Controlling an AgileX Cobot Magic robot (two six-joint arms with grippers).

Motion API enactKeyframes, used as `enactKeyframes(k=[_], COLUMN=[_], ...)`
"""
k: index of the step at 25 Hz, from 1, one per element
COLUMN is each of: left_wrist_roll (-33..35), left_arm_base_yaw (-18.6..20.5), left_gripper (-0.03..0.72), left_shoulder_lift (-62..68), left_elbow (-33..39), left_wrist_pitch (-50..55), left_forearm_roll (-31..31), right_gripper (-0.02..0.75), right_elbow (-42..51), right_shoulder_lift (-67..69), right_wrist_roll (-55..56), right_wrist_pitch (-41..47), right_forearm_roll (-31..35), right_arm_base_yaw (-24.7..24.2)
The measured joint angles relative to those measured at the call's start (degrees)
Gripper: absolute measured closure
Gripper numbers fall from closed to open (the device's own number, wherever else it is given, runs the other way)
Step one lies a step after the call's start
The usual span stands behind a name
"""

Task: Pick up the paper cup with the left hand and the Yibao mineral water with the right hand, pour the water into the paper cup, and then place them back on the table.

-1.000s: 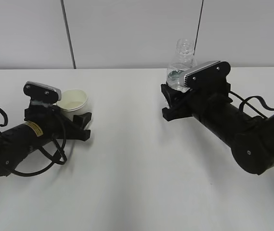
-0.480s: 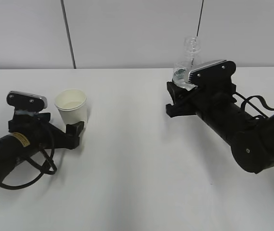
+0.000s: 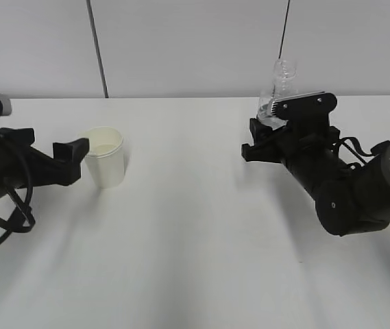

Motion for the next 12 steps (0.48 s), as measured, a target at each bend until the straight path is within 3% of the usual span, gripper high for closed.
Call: enactKeyframes(k=[12], left_wrist_roll=[0.0], left_arm_base_yaw=[-1.2], left_gripper=[0.097], left_shoulder_lift=[-18.0], left_elbow=[0.4], left_wrist_pitch=[12.3], left_forearm_roll=[-2.2], right_gripper=[0.269], right_elbow=[-2.4], right_shoulder_lift=[6.1], right_wrist_roll=[4.6], right_wrist_pitch=[1.5], right_forearm_roll=[0.8], right_arm_base_yaw=[0.0])
